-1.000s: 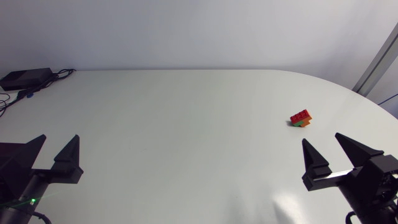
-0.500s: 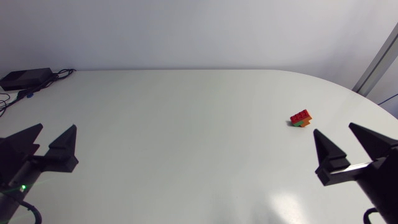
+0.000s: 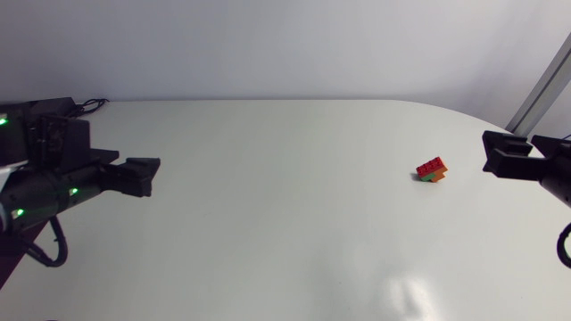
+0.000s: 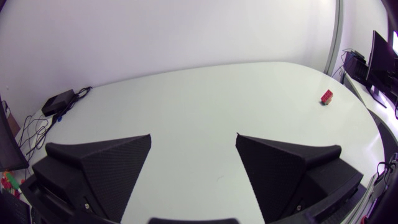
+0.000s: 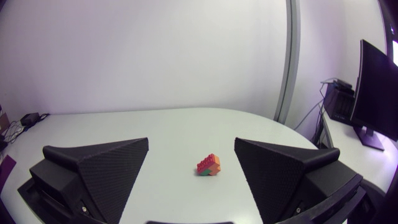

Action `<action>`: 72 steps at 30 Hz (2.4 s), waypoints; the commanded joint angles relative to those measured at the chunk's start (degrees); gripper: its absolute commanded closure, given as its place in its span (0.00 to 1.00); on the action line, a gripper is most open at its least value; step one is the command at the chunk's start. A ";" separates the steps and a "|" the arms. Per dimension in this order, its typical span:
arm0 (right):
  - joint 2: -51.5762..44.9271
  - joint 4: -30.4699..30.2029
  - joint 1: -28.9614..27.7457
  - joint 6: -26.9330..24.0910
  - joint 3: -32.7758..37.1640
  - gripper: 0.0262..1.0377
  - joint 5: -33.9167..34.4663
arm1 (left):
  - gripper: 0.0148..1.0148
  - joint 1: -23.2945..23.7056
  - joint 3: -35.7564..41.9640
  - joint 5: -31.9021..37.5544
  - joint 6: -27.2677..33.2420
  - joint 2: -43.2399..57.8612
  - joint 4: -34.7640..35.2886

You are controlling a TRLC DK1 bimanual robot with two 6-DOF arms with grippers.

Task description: Disassemble duplo

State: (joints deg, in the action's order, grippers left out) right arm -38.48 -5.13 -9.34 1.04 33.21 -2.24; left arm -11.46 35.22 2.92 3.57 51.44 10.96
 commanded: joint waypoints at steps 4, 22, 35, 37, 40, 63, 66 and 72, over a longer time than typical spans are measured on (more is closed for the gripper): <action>-17.07 1.26 -6.65 7.05 6.60 0.04 -3.56 | 0.10 -2.33 5.21 -0.46 -0.15 12.28 0.55; -54.16 -4.89 -16.23 14.25 28.84 0.04 -20.70 | 0.08 -2.86 22.61 -14.34 12.77 39.88 3.36; -73.85 -12.89 -18.34 10.12 47.74 0.04 -30.63 | 0.09 -5.50 38.25 -16.19 14.62 54.03 6.09; -76.48 -16.41 -18.34 6.43 50.64 0.04 -30.28 | 0.09 -5.76 38.52 -16.28 14.80 54.73 6.09; -79.65 -20.19 -18.69 3.88 54.33 0.04 -30.28 | 0.08 -5.76 38.17 -16.28 15.67 55.70 6.00; -91.25 -43.48 -15.35 -9.92 70.59 0.27 -31.07 | 0.09 -6.99 37.46 -16.28 16.99 57.72 5.83; -91.34 -43.48 -15.18 -9.83 70.15 0.45 -30.72 | 0.09 -6.99 37.29 -16.28 16.99 57.63 5.83; -92.48 -44.80 -14.21 -10.44 70.06 0.44 -29.66 | 0.09 -6.99 36.76 -16.28 17.17 57.46 5.83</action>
State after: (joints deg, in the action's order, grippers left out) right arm -128.49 -48.73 -24.29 -8.25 102.87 -32.32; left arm -18.13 72.34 -13.13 19.73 107.61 16.56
